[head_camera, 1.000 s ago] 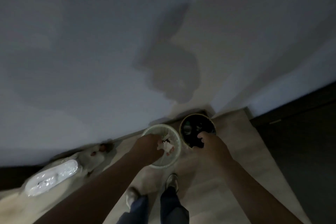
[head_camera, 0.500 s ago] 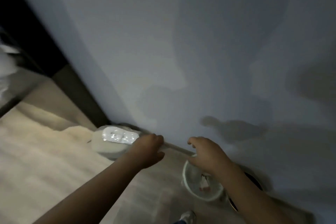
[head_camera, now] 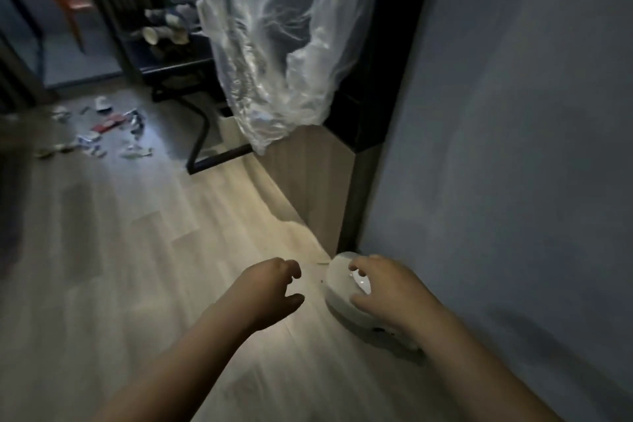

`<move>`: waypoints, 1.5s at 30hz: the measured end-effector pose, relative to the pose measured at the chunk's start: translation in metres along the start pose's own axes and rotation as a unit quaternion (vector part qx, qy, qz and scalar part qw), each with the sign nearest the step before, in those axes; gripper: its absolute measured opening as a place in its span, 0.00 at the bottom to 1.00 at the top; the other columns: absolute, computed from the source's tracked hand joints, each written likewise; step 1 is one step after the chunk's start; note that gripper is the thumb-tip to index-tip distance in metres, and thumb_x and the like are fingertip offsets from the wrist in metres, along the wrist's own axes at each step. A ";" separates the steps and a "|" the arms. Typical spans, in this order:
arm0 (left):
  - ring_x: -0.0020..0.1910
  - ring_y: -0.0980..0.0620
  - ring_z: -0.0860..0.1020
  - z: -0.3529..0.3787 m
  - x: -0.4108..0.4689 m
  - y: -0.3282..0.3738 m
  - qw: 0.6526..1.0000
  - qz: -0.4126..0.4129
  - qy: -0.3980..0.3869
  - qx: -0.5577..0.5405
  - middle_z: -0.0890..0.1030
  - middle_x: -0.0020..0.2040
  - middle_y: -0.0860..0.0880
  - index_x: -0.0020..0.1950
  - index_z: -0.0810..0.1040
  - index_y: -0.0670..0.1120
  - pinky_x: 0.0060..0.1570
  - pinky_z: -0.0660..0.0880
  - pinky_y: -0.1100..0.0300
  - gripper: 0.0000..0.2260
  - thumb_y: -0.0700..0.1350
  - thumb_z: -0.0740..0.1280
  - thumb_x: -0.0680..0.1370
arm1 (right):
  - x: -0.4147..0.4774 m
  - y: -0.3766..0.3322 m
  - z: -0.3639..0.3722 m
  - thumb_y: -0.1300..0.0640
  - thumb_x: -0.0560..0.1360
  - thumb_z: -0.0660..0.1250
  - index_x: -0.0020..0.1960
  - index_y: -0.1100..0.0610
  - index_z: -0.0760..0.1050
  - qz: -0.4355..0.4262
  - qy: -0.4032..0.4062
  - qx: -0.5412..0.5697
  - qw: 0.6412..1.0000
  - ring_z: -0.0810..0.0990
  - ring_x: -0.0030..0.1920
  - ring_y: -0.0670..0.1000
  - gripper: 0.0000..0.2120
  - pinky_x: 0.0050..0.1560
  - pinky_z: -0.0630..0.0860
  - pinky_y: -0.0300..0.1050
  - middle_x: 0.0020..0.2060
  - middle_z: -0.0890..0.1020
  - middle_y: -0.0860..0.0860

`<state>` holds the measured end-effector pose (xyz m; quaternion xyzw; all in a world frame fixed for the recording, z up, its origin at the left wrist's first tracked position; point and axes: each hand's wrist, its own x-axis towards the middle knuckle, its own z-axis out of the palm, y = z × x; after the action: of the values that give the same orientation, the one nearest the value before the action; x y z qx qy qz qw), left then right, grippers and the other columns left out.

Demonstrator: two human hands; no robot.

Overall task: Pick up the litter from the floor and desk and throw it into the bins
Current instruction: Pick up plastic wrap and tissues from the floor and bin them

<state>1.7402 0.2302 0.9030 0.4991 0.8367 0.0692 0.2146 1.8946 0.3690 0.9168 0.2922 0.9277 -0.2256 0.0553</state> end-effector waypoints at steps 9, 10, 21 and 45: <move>0.54 0.54 0.76 -0.060 0.001 -0.136 0.986 -0.139 0.073 -0.064 0.77 0.59 0.54 0.65 0.71 0.51 0.50 0.70 0.63 0.18 0.54 0.64 0.77 | 0.143 -0.129 0.011 0.49 0.72 0.67 0.68 0.49 0.69 -0.152 -0.054 -0.076 0.984 0.75 0.59 0.49 0.24 0.55 0.72 0.42 0.60 0.76 0.48; 0.54 0.54 0.76 -0.067 0.005 -0.150 0.983 -0.153 0.079 -0.067 0.77 0.59 0.54 0.65 0.71 0.51 0.50 0.70 0.64 0.18 0.53 0.64 0.77 | 0.161 -0.141 0.010 0.49 0.72 0.67 0.68 0.49 0.69 -0.164 -0.057 -0.082 0.981 0.75 0.60 0.49 0.24 0.56 0.72 0.42 0.60 0.76 0.47; 0.53 0.55 0.76 -0.163 0.078 -0.269 0.943 -0.277 0.163 -0.092 0.77 0.59 0.55 0.65 0.72 0.53 0.51 0.72 0.63 0.17 0.55 0.64 0.77 | 0.353 -0.251 -0.033 0.49 0.74 0.66 0.69 0.49 0.69 -0.290 -0.056 -0.073 0.953 0.73 0.63 0.46 0.24 0.59 0.70 0.40 0.63 0.75 0.45; 0.54 0.52 0.76 -0.340 0.180 -0.661 0.919 -0.329 0.188 -0.106 0.77 0.57 0.52 0.63 0.73 0.51 0.55 0.74 0.57 0.16 0.54 0.65 0.76 | 0.685 -0.555 0.022 0.48 0.73 0.67 0.68 0.50 0.70 -0.303 -0.105 -0.108 0.941 0.74 0.61 0.47 0.25 0.57 0.72 0.40 0.61 0.77 0.47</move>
<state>0.9882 0.0939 0.9379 0.1481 0.9664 0.1752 0.1155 1.0154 0.3093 0.9506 -0.0356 0.9801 -0.1595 0.1124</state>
